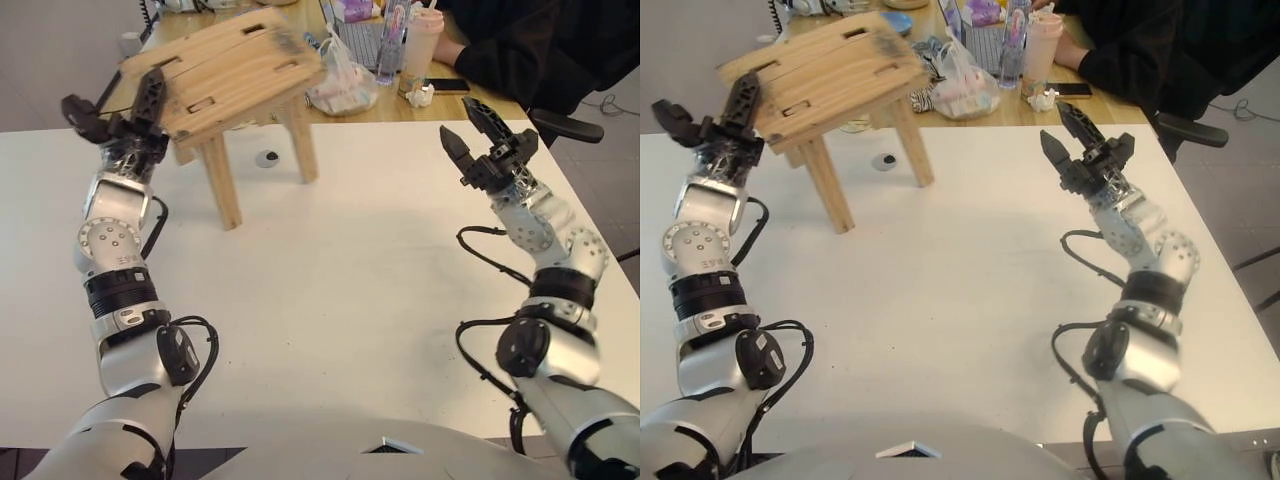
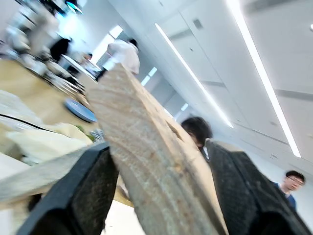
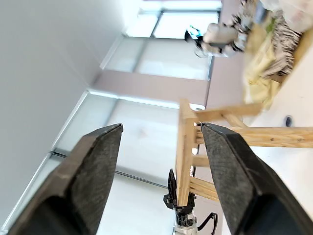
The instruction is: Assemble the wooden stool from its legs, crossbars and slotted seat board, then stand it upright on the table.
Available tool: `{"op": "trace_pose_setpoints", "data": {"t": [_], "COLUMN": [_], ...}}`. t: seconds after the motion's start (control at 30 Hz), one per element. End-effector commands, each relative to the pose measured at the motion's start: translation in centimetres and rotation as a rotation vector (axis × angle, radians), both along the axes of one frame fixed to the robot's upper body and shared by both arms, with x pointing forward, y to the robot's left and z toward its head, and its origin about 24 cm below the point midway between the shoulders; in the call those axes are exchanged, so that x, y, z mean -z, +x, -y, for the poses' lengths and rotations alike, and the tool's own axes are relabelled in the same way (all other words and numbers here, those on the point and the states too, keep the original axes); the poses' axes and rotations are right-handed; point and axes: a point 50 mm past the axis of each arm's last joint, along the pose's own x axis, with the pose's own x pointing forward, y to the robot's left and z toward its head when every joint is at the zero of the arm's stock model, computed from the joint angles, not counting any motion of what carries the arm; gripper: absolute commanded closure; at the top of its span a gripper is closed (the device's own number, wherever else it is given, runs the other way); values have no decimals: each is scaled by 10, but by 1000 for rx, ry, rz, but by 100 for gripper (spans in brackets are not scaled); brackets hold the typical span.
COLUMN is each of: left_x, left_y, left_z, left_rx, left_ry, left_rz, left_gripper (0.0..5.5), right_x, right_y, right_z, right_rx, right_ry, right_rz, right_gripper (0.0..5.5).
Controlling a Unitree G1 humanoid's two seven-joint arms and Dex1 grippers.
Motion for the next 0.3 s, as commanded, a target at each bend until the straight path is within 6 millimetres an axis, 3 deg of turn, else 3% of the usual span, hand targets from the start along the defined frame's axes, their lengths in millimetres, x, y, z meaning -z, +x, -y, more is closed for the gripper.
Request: {"op": "trace_pose_setpoints", "data": {"t": [0.03, 0.3], "left_x": [32, 56], "left_y": [17, 11], "left_z": [30, 19], "left_rx": [169, 310], "left_ry": [106, -104], "left_rz": [-277, -628], "left_gripper": [258, 314], "right_x": [2, 23], "right_y": [-1, -13], "right_z": [-21, -20], "right_rx": [-19, 8], "right_ry": [-13, -36], "right_rz": [-42, -174], "right_gripper": [258, 255]}}
